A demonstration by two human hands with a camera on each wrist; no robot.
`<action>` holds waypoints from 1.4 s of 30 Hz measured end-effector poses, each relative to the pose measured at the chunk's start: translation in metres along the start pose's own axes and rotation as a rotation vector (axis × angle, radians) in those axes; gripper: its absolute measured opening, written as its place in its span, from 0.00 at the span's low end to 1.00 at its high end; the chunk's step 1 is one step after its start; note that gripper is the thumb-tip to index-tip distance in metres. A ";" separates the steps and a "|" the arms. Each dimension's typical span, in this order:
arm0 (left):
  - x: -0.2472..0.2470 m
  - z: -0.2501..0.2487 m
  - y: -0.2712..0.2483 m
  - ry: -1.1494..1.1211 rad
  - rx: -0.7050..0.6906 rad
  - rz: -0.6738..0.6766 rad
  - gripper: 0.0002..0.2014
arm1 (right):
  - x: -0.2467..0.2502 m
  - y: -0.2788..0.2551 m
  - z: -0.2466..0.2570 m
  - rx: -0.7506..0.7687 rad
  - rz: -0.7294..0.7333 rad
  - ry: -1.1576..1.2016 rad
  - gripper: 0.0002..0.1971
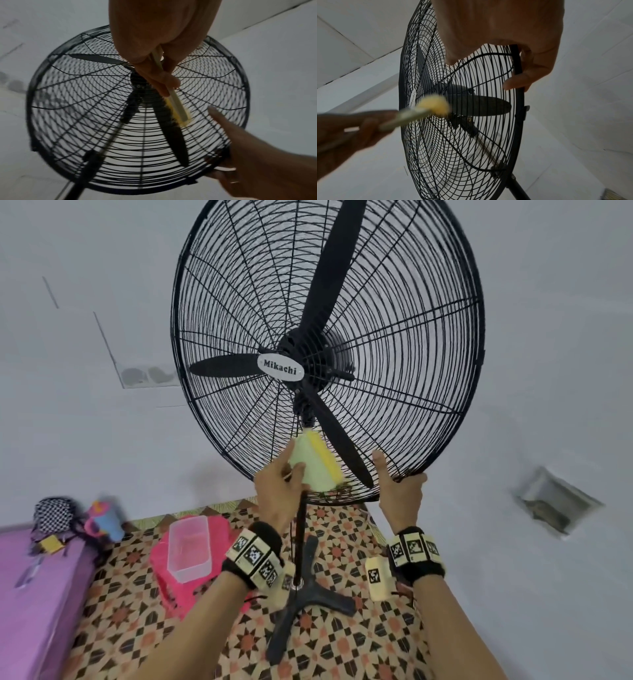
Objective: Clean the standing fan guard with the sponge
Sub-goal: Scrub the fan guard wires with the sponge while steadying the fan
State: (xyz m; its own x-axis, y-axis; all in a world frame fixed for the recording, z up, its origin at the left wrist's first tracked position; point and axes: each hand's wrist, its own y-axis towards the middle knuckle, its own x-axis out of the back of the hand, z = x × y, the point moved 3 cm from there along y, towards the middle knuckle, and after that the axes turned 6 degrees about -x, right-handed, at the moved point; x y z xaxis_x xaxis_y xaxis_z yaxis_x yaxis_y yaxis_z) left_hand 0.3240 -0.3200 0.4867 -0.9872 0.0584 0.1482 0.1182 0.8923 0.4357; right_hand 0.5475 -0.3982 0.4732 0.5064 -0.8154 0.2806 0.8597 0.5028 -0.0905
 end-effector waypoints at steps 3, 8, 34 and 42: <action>-0.018 -0.017 0.001 -0.089 -0.065 0.062 0.28 | 0.001 0.005 -0.001 -0.015 0.005 -0.037 0.73; -0.002 0.017 0.001 0.044 0.021 0.005 0.28 | 0.002 0.005 0.001 -0.042 0.038 -0.022 0.75; -0.034 0.011 -0.035 0.100 -0.088 0.085 0.27 | 0.006 0.012 -0.008 -0.044 0.134 0.030 0.74; -0.020 0.007 -0.031 0.114 -0.069 0.054 0.25 | -0.003 0.010 -0.009 -0.035 0.106 0.013 0.74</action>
State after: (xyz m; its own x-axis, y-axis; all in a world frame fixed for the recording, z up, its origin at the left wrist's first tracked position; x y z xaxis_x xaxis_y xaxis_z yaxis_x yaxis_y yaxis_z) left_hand 0.3397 -0.3460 0.4634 -0.9612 0.0506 0.2711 0.1814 0.8563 0.4835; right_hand 0.5557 -0.3936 0.4625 0.5955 -0.7617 0.2553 0.8027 0.5766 -0.1522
